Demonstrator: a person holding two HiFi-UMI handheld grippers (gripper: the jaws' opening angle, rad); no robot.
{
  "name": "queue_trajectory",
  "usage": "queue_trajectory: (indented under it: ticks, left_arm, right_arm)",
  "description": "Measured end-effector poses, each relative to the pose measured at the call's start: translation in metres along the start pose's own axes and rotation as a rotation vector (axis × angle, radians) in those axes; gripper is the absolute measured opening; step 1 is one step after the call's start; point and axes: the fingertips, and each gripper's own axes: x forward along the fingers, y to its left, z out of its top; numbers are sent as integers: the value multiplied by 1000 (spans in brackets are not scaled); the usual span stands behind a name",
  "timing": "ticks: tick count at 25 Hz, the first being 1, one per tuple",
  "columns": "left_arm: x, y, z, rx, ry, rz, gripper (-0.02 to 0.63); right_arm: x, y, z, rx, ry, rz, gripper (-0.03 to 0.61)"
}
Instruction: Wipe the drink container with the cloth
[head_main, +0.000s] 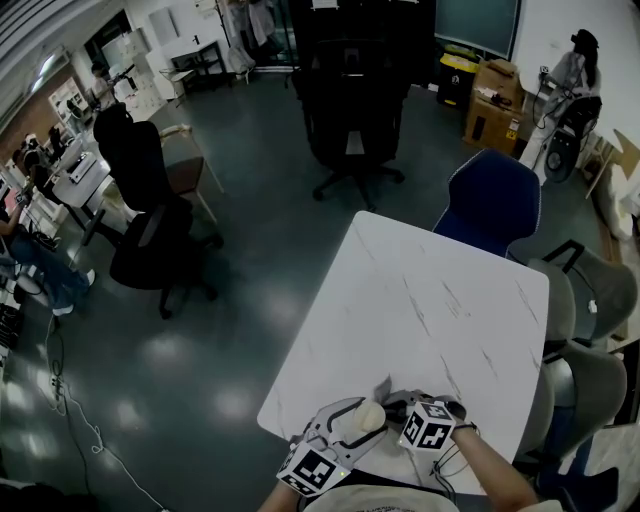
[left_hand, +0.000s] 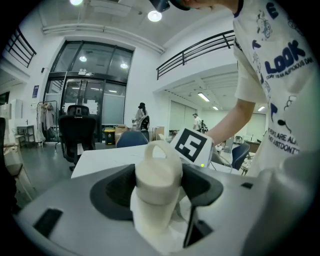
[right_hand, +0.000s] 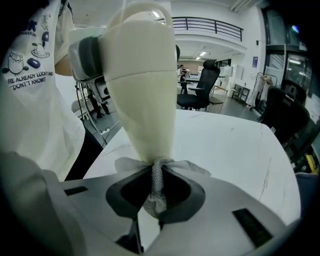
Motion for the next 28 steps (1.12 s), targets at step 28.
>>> queue_trajectory:
  ticks: [28]
  left_arm:
    - [-5, -7, -13, 100, 93, -327, 287]
  right_arm:
    - [-71, 1, 53, -184, -85, 10, 57]
